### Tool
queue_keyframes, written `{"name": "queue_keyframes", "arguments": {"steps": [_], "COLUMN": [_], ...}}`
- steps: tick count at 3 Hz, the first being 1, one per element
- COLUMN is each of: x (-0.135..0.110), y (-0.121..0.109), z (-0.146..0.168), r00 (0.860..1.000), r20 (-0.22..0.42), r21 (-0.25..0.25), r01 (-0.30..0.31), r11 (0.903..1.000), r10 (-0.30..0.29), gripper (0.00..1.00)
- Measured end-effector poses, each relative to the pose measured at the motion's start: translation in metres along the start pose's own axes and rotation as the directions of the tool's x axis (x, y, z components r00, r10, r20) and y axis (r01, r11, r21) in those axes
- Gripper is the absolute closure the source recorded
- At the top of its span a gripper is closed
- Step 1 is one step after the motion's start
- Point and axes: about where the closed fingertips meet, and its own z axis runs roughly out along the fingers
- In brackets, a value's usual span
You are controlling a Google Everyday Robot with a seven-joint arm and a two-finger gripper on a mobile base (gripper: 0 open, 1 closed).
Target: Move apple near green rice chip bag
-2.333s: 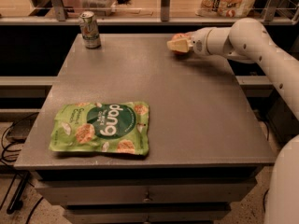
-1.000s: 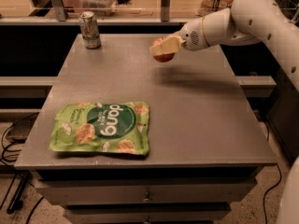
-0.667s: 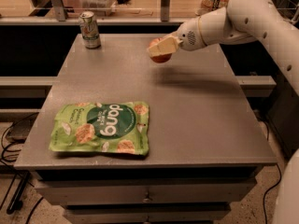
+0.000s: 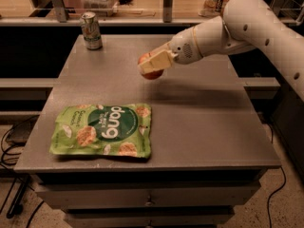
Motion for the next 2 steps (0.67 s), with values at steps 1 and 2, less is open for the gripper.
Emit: {"name": "queue_keyframes", "arguments": {"steps": [1,2], "x": [0.016,0.034], "y": [0.04,0.062], "z": [0.014,0.021], "r00": [0.999,0.998], "r20": [0.004,0.014], "r21": [-0.104,-0.164], "r01": [0.042,0.056], "r11": [0.9937,0.9849], "r10": [-0.041,-0.054], "gripper": [0.83,0.6]}}
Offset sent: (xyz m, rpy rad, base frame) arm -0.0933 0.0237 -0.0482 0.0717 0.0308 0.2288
